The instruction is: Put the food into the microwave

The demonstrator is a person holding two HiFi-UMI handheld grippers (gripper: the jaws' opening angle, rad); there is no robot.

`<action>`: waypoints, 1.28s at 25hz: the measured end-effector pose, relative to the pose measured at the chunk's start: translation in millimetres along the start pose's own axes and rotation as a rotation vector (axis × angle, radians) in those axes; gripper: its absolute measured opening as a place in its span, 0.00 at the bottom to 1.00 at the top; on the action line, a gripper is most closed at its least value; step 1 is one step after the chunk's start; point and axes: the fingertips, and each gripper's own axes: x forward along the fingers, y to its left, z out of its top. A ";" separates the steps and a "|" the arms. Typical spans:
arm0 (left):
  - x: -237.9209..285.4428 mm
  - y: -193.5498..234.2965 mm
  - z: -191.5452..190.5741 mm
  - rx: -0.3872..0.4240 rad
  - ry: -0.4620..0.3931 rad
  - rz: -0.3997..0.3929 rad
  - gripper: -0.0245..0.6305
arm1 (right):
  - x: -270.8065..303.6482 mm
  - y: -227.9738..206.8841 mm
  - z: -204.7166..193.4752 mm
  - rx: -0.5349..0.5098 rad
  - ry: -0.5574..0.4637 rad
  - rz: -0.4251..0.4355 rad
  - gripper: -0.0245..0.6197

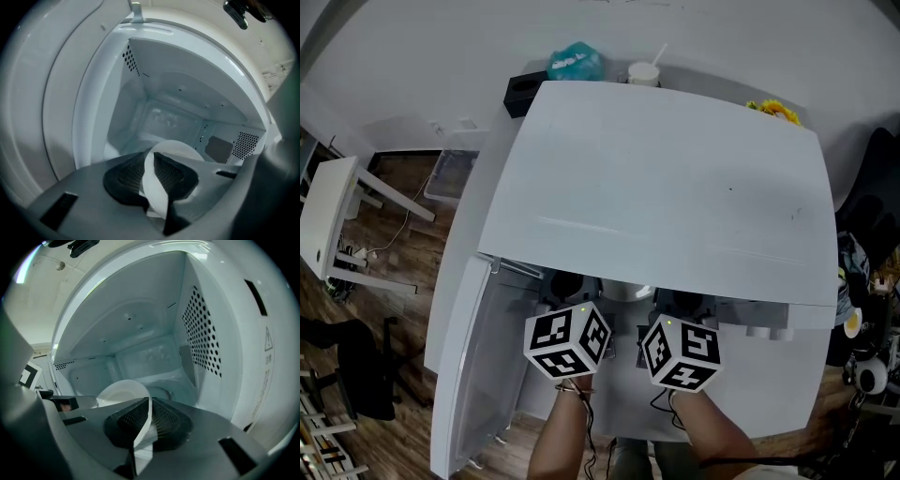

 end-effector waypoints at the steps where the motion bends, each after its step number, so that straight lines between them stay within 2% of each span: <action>1: 1.3 -0.3 -0.5 0.006 -0.002 0.002 0.13 | 1.4 -0.6 -0.1 -0.004 -0.002 -0.008 0.07; 13: 13.6 1.3 -7.3 0.025 -0.004 0.007 0.13 | 13.7 -3.6 0.8 -0.020 -0.004 -0.057 0.07; 25: 20.4 -0.9 -10.1 0.085 0.001 0.054 0.13 | 20.5 -8.3 -9.1 -0.081 0.065 -0.158 0.07; 32: 18.6 -2.2 -8.7 0.058 -0.015 0.019 0.13 | 17.8 -6.4 -7.9 -0.127 0.036 -0.156 0.07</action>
